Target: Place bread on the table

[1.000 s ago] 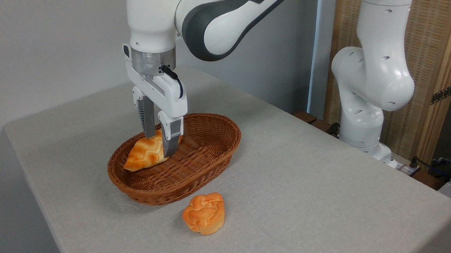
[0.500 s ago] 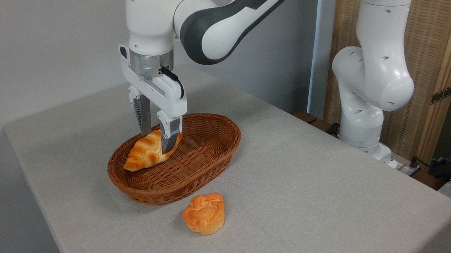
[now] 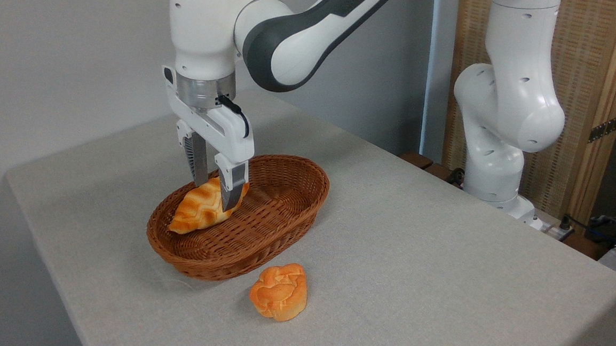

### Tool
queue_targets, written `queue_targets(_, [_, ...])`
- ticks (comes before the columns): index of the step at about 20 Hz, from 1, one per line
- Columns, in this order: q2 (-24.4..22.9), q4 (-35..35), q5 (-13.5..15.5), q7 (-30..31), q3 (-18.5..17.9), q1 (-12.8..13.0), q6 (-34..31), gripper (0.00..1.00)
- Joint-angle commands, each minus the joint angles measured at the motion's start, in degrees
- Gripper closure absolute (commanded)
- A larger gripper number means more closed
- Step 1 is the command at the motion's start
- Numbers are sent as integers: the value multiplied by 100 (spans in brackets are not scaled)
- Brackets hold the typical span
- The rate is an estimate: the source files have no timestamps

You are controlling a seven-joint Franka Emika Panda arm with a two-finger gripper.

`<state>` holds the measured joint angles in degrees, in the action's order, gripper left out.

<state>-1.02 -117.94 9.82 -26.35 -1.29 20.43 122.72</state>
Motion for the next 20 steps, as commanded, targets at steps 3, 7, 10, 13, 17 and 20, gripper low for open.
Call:
queue_targets(3, [5, -88, 73, 51, -47, 101, 130, 0])
queue_targets(7, [66, -106, 38, 16, -47, 110, 138, 0])
queue_targets(10, [154, -97, 20, -2, -47, 145, 138, 0])
queue_targets(13, [154, -97, 2, -10, -47, 145, 138, 6])
queue_targets(17, [225, -97, 2, -19, -47, 145, 129, 6])
queue_targets(20, [242, -97, -94, -133, -47, 137, 95, 6])
